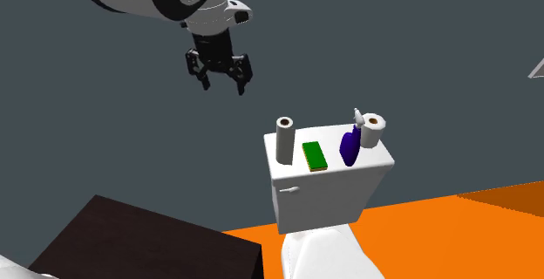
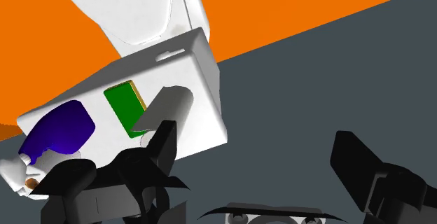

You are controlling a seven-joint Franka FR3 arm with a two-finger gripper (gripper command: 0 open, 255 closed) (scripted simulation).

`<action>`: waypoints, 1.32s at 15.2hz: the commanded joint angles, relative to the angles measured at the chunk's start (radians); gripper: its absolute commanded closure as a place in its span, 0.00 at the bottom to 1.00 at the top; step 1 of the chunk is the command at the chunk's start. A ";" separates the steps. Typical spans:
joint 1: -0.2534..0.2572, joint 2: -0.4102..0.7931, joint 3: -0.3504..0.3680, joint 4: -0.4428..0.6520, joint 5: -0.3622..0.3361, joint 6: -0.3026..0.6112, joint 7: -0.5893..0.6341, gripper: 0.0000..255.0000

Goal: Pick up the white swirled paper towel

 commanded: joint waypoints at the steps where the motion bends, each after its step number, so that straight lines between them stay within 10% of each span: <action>1: -0.003 0.070 -0.007 0.021 0.002 0.049 -0.013 0.00; 20: -0.099 0.801 -0.027 0.570 0.077 0.223 -0.167 0.00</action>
